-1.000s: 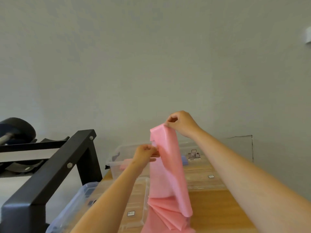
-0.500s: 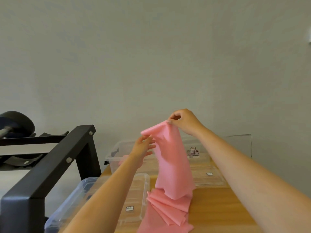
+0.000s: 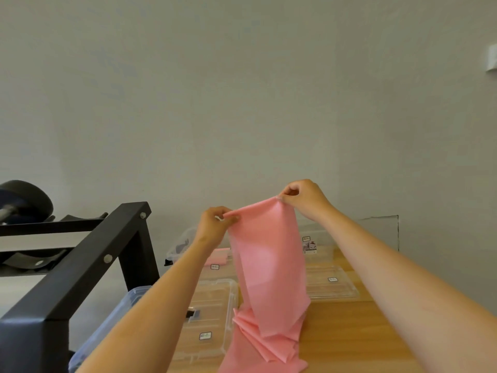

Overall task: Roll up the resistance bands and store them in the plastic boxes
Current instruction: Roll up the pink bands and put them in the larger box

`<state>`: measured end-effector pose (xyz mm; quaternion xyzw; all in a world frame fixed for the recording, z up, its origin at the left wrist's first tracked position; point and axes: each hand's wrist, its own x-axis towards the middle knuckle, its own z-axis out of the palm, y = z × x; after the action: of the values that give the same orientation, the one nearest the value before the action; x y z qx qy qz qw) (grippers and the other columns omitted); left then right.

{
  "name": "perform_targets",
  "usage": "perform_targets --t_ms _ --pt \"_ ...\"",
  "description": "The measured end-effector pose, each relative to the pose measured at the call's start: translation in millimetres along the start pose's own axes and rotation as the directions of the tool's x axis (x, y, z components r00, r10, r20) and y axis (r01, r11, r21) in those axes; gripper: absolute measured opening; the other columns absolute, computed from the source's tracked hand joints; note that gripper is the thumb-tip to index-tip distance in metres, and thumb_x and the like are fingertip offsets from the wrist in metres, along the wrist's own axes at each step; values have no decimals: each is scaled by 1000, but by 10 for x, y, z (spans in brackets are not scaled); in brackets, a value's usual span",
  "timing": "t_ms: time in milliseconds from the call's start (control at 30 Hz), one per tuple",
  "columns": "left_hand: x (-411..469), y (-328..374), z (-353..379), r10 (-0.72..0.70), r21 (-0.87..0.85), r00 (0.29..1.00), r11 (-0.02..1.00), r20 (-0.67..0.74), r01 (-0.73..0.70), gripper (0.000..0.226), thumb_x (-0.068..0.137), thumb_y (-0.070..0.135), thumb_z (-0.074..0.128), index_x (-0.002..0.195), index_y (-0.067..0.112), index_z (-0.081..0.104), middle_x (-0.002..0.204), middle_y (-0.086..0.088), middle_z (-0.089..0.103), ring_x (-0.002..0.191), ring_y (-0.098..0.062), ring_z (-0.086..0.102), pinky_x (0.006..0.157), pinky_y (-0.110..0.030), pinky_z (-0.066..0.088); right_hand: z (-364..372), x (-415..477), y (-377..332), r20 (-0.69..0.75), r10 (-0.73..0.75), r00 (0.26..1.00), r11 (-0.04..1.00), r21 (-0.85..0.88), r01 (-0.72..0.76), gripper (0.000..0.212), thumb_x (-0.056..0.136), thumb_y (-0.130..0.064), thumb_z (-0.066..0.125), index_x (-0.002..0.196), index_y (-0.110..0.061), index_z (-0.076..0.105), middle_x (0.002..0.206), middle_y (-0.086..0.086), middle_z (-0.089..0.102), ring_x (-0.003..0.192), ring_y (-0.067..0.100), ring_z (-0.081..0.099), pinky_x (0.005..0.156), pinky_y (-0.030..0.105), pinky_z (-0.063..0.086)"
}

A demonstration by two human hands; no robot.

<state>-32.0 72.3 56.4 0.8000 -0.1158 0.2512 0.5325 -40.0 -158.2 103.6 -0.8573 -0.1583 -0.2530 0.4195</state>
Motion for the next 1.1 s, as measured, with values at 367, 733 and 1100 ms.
perform_targets --t_ms 367,733,1100 --pt "104 160 -389 -159 -278 914 921 373 273 28 97 30 53 94 7 68 76 -3 62 67 -15 59 67 -25 53 -78 -143 -20 321 77 944 828 507 -240 21 82 -18 73 71 -13 56 58 3 59 44 12 56 44 20 43" --pt "-108 -619 41 -371 109 892 929 257 354 26 96 11 54 72 11 46 62 -5 42 45 -11 47 42 -21 47 655 -385 671 234 433 870 810 323 -490 7 87 -6 66 87 -10 61 70 8 60 42 11 54 45 23 45" --pt "-1022 -1077 341 -201 219 888 969 412 118 18 83 5 70 80 23 65 89 4 67 87 -11 64 82 -24 51 1136 -1136 939 582 261 770 908 123 -401 15 84 -6 68 95 -16 64 90 2 69 77 8 64 70 23 50"
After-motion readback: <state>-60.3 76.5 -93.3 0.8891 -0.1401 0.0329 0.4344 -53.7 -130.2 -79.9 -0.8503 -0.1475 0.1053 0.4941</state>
